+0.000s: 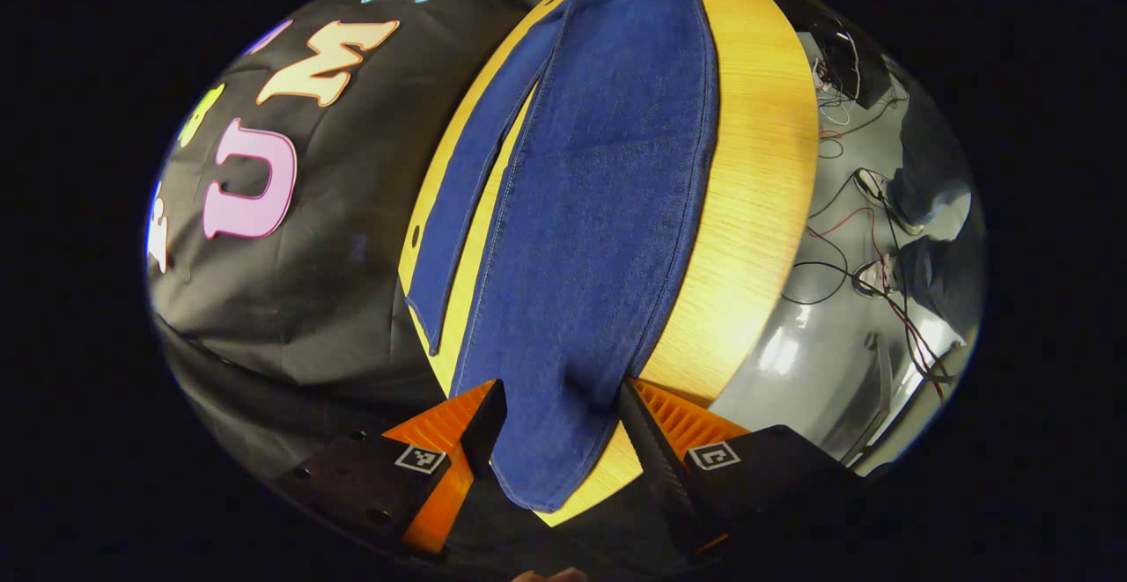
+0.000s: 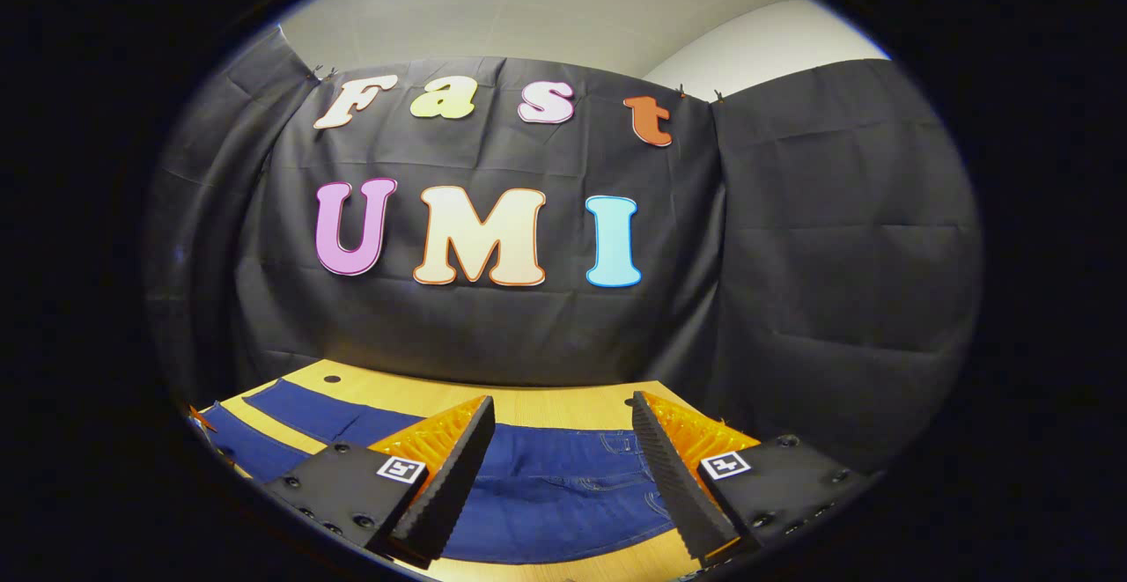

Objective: Grasp the waist and the cuffs of the jeans and fold them to make the two legs overlap; first hold the waist and fold one-third of the jeans toward the cuffs, then hold the cuffs and fold the remaining one-third in the same direction to finish folding.

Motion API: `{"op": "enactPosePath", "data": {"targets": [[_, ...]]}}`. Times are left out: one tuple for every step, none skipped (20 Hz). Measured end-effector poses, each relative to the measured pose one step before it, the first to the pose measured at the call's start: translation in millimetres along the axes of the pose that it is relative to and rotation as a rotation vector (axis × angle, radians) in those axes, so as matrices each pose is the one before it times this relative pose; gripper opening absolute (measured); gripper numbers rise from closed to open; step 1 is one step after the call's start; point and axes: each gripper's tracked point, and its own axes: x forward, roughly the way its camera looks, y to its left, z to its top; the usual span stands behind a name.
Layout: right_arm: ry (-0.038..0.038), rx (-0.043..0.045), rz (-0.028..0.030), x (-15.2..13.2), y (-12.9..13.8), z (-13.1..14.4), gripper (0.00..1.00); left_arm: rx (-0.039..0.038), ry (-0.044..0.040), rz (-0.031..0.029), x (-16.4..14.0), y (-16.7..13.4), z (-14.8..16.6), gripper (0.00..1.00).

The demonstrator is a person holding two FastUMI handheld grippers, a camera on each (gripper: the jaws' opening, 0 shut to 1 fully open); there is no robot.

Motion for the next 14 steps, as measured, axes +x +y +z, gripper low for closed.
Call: {"op": "enactPosePath", "data": {"targets": [[0.00227,-0.00057,-0.00448,-0.55,-1.89,-1.4,0.97,-0.0083,-0.00207,-0.0234,5.11,-3.55,-1.48,0.84],[0.00229,-0.00005,-0.00387,-0.75,-0.99,-0.06,0.97,-0.00502,0.00066,-0.02272,4.73,-4.18,1.29,0.77],[0.00196,-0.0012,-0.00526,-0.79,-0.88,-0.55,0.97,0.0047,0.00768,-0.0211,2.55,-1.39,-0.88,0.62],[0.00072,-0.00188,-0.00513,-1.36,-2.27,0.64,0.97,0.00167,0.00692,-0.03724,3.4,-6.4,2.25,0.47],[-0.00354,-0.00321,-0.00541,-0.39,-1.63,2.13,0.97,-0.00753,0.00388,-0.01697,0.82,-4.62,-1.66,0.28],[-0.00254,-0.00877,-0.00396,0.28,-2.68,1.76,0.97,-0.00081,0.0037,0.00984,0.81,1.71,-0.39,0.1],[-0.00193,-0.01797,0.00111,1.19,-2.69,-0.34,0.98,0.00035,-0.00107,0.00593,1.13,2.12,-2.29,0.08],[-0.0029,-0.02824,-0.00169,2.14,-4.97,0.47,0.98,-0.01297,-0.00189,-0.00028,-1.45,-0.85,5.26,0.0],[-0.00145,-0.03077,0.00274,3.66,-7.44,-1.77,0.98,-0.01992,0.00642,-0.0037,-0.23,-0.64,-1.95,0.0],[0.00107,-0.0344,0.00459,3.43,-7.31,-2.59,0.98,-0.02017,0.00269,-0.00717,0.1,-0.52,0.07,0.0],[0.00472,-0.03837,-0.00413,3.38,-10.41,-6.0,0.98,-0.02087,0.0067,-0.00632,0.04,0.18,-0.36,0.0],[0.00305,-0.03877,-0.00818,3.57,-12.33,-7.16,0.98,-0.01213,0.0015,-0.00495,0.64,-0.07,0.64,0.0],[0.00619,-0.03833,-0.00953,3.11,-11.46,-7.64,0.98,-0.00259,0.00811,-0.00356,-1.21,-1.02,0.28,0.0],[0.01425,-0.03311,-0.00699,3.16,-9.66,-10.97,0.98,0.00659,0.00511,-0.00159,-0.38,-0.56,1.2,0.0]]}}
